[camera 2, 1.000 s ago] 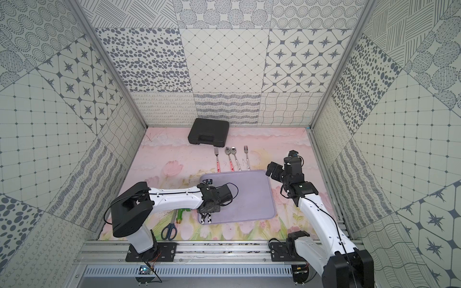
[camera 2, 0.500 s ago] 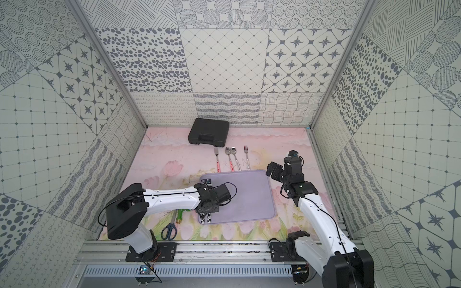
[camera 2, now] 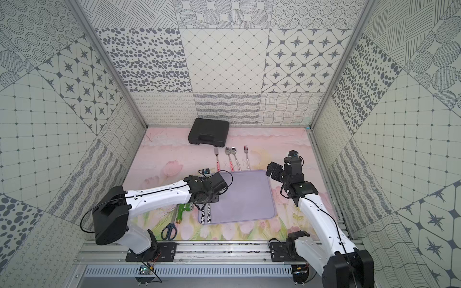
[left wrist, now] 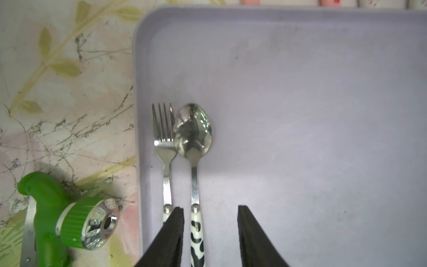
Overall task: Set the spoon and fork side by side
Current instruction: Place the spoon on the tray, then pick up the fork at the center of the board.
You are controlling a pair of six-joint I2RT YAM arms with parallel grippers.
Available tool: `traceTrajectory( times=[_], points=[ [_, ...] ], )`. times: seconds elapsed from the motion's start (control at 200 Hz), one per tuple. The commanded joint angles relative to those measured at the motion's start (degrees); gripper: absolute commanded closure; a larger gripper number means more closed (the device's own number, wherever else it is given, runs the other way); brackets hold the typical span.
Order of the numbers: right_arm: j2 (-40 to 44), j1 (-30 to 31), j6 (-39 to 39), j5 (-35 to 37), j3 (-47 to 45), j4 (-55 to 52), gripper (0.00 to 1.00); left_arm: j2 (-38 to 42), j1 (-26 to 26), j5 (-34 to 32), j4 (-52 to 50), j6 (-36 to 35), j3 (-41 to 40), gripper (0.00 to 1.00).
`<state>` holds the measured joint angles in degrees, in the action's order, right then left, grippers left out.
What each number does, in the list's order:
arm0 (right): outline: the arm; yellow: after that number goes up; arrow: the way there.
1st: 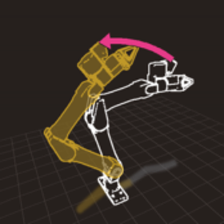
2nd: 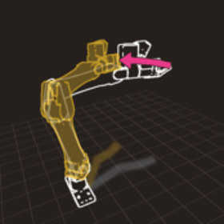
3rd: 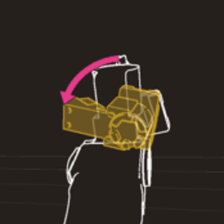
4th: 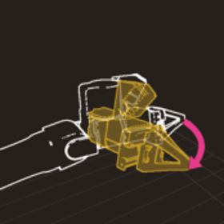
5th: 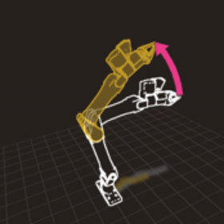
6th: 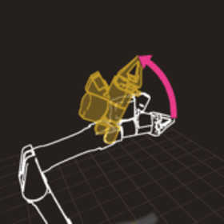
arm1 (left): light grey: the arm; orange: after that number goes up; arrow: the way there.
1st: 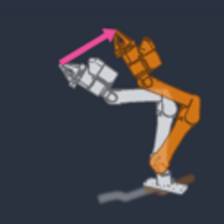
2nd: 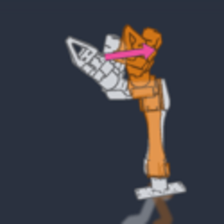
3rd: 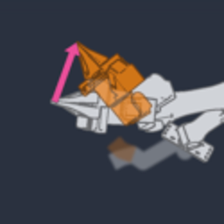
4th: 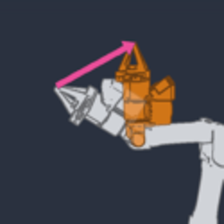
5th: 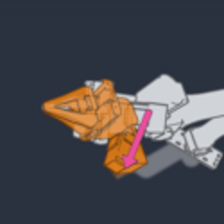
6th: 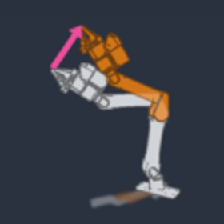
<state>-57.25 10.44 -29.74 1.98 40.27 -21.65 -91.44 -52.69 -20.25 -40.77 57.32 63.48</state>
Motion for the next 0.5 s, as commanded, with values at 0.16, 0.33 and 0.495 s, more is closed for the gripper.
traceTrajectory(
  times=[0.16, 0.33, 0.495],
  points=[
    [0.20, 0.29, 0.91, 0.38, -0.46, 0.99, 0.03, -7.80, 7.83, 4.22, 0.35, -13.25, 13.88, 0.56],
    [0.21, 0.29, 0.93, 0.63, -0.38, 0.99, 0.03, -16.49, 11.08, 6.45, -0.55, -16.77, 24.00, 0.55],
    [-0.15, 0.36, 0.91, 0.50, -0.11, 0.91, 0.03, -24.61, 14.02, 7.03, -2.77, -19.04, 33.13, 0.55]
  ],
)
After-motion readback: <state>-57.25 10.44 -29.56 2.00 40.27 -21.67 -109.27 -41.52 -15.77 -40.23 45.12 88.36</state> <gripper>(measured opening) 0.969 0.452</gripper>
